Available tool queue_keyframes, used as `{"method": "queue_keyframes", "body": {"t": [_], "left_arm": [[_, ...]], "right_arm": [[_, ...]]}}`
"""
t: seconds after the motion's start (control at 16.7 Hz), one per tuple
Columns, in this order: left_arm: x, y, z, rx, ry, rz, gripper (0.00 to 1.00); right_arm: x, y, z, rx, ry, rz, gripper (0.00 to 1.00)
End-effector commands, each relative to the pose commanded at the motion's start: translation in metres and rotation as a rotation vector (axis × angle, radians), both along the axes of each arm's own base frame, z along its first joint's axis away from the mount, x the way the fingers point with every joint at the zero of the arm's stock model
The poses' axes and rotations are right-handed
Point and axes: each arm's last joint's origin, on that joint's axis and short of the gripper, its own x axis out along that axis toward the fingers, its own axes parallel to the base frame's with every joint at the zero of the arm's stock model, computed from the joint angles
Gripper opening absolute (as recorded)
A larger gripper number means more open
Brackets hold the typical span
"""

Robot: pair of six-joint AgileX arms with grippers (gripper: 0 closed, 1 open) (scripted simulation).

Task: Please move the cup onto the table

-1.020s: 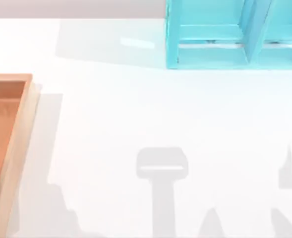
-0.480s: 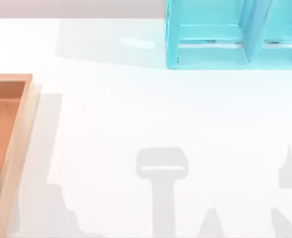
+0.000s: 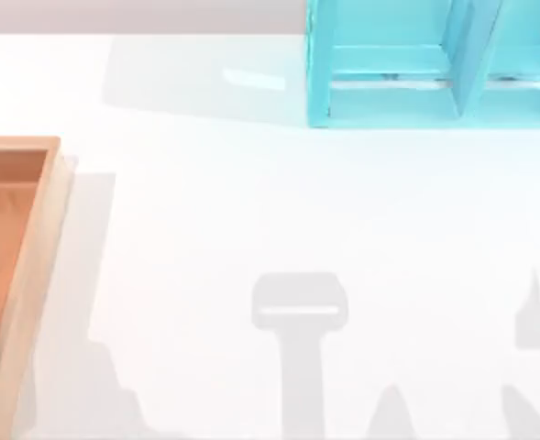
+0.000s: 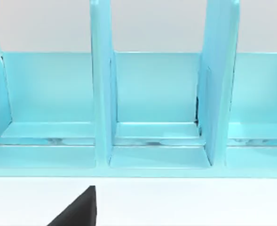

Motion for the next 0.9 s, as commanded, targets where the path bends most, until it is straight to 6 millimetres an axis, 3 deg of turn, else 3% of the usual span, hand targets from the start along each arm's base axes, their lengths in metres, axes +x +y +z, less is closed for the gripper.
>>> {"method": "queue_keyframes", "body": {"t": [0.18,0.3,0.66,0.9], "left_arm": [[0.002,0.000,0.016,-0.008,-0.002,0.033,0.00],[0.006,-0.011,0.032,-0.011,0.001,0.036,0.00],[0.007,-0.084,0.081,0.001,0.012,-0.012,0.00],[-0.001,-0.104,0.096,0.005,-0.002,-0.021,0.00]], "right_arm": [[0.000,0.000,0.000,0.000,0.000,0.000,1.00],[0.000,0.000,0.000,0.000,0.000,0.000,1.00],[0.000,0.000,0.000,0.000,0.000,0.000,1.00],[0.000,0.000,0.000,0.000,0.000,0.000,1.00]]}}
